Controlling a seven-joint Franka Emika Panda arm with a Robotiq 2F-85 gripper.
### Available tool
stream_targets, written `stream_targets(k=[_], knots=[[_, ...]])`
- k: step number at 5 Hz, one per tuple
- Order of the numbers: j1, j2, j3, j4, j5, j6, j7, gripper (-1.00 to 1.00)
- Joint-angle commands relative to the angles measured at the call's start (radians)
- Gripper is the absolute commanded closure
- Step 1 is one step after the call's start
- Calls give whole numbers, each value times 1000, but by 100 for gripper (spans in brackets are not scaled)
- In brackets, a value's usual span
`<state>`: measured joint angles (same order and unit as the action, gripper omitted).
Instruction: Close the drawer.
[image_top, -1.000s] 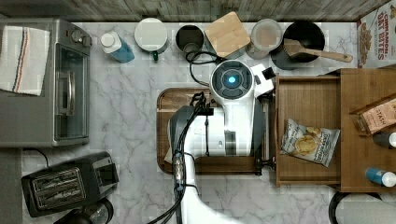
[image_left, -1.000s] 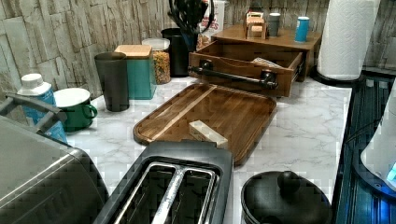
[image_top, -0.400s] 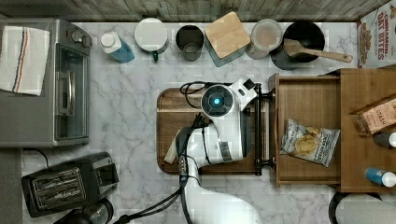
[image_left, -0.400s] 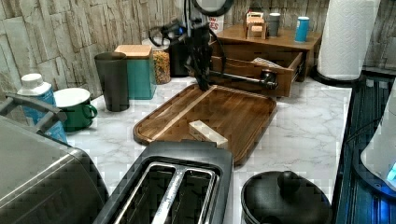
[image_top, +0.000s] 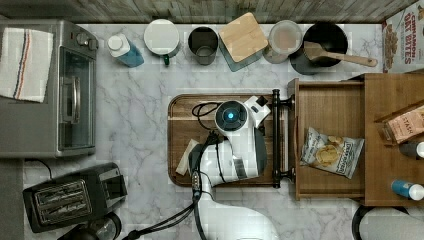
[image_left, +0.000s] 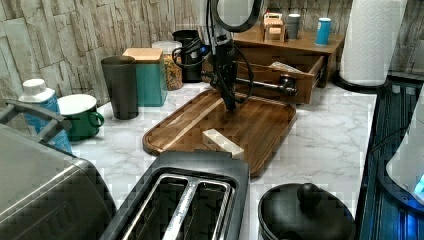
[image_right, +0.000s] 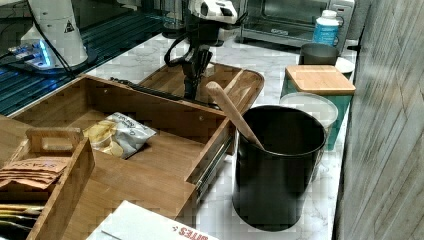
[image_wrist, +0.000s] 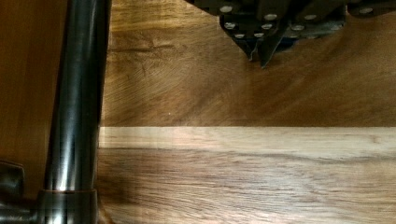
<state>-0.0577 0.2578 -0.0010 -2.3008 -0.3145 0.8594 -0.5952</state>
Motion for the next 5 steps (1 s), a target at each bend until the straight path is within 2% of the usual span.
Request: stream_targets(k=[1, 3, 4, 5], knots=[[-36, -54, -11, 35, 17, 44, -60, 100], [-97, -67, -53, 45, 36, 3, -159, 100], [-147, -26, -85, 171, 84, -67, -292, 100], [-177, -9, -111, 209, 116, -67, -363, 100]])
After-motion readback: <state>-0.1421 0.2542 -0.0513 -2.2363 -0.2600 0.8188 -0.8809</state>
